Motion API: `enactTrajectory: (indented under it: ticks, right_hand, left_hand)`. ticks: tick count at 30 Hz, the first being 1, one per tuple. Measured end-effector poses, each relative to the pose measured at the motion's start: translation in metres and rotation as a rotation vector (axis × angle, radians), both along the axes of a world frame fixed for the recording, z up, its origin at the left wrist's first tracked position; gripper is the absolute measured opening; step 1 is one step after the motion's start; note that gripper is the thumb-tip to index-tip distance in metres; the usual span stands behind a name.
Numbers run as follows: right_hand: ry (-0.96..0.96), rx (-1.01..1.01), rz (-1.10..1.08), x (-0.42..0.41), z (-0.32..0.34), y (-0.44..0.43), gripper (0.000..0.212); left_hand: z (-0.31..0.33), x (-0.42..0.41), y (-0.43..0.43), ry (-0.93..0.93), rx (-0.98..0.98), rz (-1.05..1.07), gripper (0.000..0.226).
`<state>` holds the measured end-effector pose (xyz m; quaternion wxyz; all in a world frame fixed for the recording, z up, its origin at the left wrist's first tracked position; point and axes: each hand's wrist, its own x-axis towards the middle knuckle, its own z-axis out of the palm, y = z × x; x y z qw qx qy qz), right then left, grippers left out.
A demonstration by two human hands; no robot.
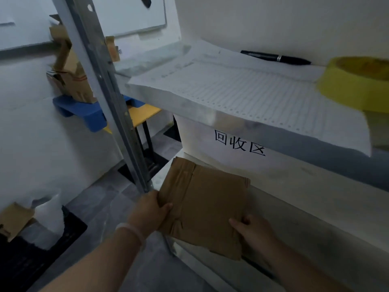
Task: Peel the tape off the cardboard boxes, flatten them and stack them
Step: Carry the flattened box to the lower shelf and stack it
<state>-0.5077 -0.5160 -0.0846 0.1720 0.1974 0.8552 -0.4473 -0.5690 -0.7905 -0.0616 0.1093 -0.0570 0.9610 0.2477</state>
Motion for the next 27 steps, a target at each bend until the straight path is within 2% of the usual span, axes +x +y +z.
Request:
enactTrajectory:
  ticks: [5, 7, 9, 10, 14, 17, 20, 23, 27]
  right_hand:
    - [-0.066, -0.105, -0.176, -0.034, -0.012, -0.042, 0.052]
    - [-0.079, -0.098, -0.272, -0.046, -0.019, -0.056, 0.053]
    - [-0.080, -0.011, -0.365, -0.054, -0.024, -0.064, 0.054]
    - [-0.077, 0.046, -0.396, -0.057, -0.023, -0.067, 0.054]
    - [-0.026, 0.226, -0.390, -0.048, -0.014, -0.071, 0.062]
    - [-0.011, 0.441, -0.334, -0.023, -0.003, -0.069, 0.063]
    - [0.087, 0.605, -0.275, 0.017, 0.011, -0.059, 0.066]
    - [0.215, 0.775, -0.349, 0.069, 0.025, -0.043, 0.069]
    - [0.252, 0.860, -0.446, 0.147, 0.049, -0.011, 0.073]
  left_hand:
    - [-0.008, -0.070, -0.011, -0.008, -0.016, -0.132, 0.036]
    - [-0.016, -0.085, -0.009, -0.061, -0.055, -0.200, 0.052]
    - [-0.026, -0.088, -0.005, -0.110, -0.153, -0.288, 0.079]
    - [-0.030, -0.087, -0.003, -0.096, -0.168, -0.327, 0.084]
    - [-0.041, -0.088, 0.002, 0.055, -0.195, -0.511, 0.089]
    - [-0.039, -0.093, 0.013, 0.298, -0.162, -0.700, 0.086]
    - [-0.029, -0.084, 0.043, 0.454, -0.100, -0.912, 0.069]
    - [-0.013, -0.052, 0.085, 0.519, -0.022, -1.101, 0.062]
    - [0.017, 0.013, 0.147, 0.613, 0.031, -1.263, 0.059]
